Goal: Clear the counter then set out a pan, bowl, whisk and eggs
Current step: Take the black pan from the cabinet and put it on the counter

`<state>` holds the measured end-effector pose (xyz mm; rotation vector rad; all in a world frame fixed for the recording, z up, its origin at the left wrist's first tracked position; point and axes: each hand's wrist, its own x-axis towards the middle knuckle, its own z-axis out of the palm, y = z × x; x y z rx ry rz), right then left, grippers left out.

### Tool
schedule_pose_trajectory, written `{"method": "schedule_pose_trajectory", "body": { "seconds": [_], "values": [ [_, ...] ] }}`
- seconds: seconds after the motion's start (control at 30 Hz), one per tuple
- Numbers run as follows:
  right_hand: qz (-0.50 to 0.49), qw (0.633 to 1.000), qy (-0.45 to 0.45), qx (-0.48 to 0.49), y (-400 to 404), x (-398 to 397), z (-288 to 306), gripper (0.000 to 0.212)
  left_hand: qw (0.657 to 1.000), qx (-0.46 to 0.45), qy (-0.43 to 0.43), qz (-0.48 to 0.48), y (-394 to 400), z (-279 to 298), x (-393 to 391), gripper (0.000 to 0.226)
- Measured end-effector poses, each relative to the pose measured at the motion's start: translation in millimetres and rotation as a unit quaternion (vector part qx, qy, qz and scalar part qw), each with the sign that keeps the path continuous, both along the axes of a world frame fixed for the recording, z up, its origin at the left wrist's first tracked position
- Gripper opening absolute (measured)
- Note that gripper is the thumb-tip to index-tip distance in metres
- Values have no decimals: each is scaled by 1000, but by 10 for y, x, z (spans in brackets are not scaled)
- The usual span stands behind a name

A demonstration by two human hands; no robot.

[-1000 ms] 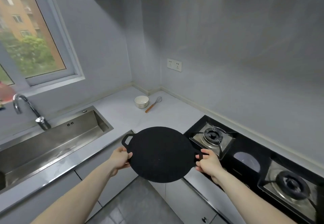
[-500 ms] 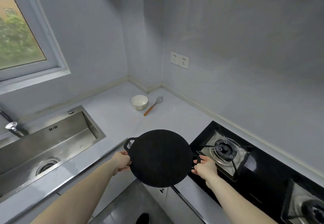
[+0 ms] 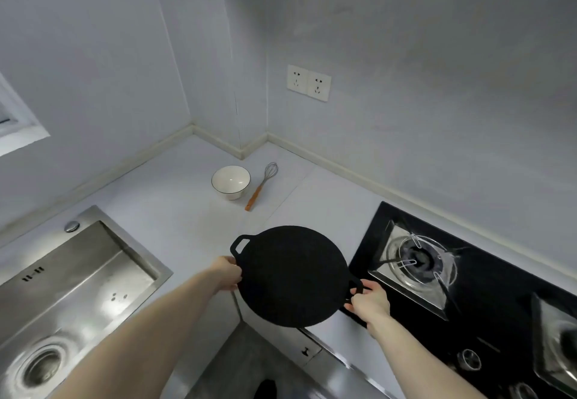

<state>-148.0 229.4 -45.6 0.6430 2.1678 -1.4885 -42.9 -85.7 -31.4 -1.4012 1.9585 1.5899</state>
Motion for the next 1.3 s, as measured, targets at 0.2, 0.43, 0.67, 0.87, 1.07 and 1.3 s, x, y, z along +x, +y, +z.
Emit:
{"method": "schedule_pose_trajectory", "body": {
  "seconds": [0.2, 0.43, 0.67, 0.87, 1.07, 1.3],
  "values": [
    [-45, 999, -11, 8, -175, -176, -104, 44, 999, 28, -2, -17, -185, -97, -329, 28],
    [-113, 993, -26, -9, -374, -294, -229, 48, 998, 55, -3, -7, -386, -109, -719, 30],
    [-148, 984, -67, -77, -587, -289, -255, 75, 996, 92, 7, -21, -478, -362, -896, 57],
    [-119, 985, -91, -86, -822, -121, -337, 91, 989, 143, 25, 40, -507, -267, -840, 58],
    [-107, 984, -78, -117, -967, -446, -210, 87, 990, 136, 0, -30, -616, -163, -1089, 58],
    [-36, 995, -47, -81, -877, -427, -210, 89, 985, 76, 5, -154, -460, -181, -1066, 64]
  ]
}}
